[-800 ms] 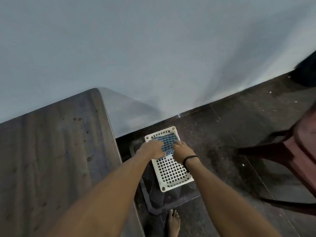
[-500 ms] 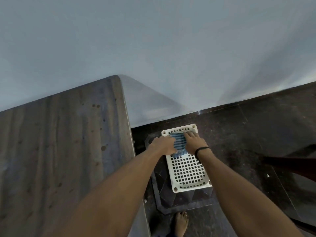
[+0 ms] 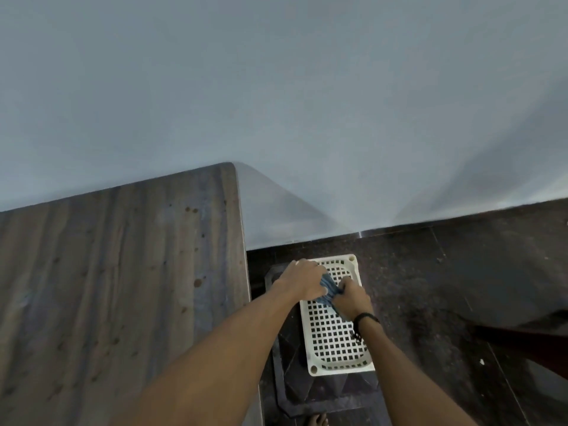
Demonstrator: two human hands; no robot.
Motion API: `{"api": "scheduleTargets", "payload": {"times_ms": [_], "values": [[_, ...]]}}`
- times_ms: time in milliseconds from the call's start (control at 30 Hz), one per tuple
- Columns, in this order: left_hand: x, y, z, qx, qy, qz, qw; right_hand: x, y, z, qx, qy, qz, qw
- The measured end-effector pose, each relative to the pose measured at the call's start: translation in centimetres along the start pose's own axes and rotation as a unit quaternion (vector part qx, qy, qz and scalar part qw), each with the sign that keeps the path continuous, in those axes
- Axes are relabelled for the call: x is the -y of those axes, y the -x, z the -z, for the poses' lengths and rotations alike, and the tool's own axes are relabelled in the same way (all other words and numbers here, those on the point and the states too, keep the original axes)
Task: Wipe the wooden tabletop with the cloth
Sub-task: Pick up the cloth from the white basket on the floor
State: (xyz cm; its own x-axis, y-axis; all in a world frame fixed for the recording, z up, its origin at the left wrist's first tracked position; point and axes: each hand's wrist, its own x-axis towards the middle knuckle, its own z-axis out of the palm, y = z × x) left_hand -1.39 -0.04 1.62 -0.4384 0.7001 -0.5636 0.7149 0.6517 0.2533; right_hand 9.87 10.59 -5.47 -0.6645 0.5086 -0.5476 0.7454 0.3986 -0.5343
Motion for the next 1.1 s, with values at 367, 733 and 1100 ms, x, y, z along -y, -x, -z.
{"api": "scheduleTargets", "payload": {"times_ms": [367,733,1100], "values": [[10.9,11.8,12.6,-0.392,0.07,-0.019,0.917,16.1,8.5,2.9,-0.009,-0.457,0.039,0.889],[26.3,25.3,5.2,-0.19,0.075,0.141,0.969,26.4,12.5,-8.3,-0.018,-0.166,0.108,0.98],[30.1,26.8,2.3,-0.112,0.099,0.153,0.977,24.7,13.5,-13.8,-0.053,0.233,0.247,0.939]]}}
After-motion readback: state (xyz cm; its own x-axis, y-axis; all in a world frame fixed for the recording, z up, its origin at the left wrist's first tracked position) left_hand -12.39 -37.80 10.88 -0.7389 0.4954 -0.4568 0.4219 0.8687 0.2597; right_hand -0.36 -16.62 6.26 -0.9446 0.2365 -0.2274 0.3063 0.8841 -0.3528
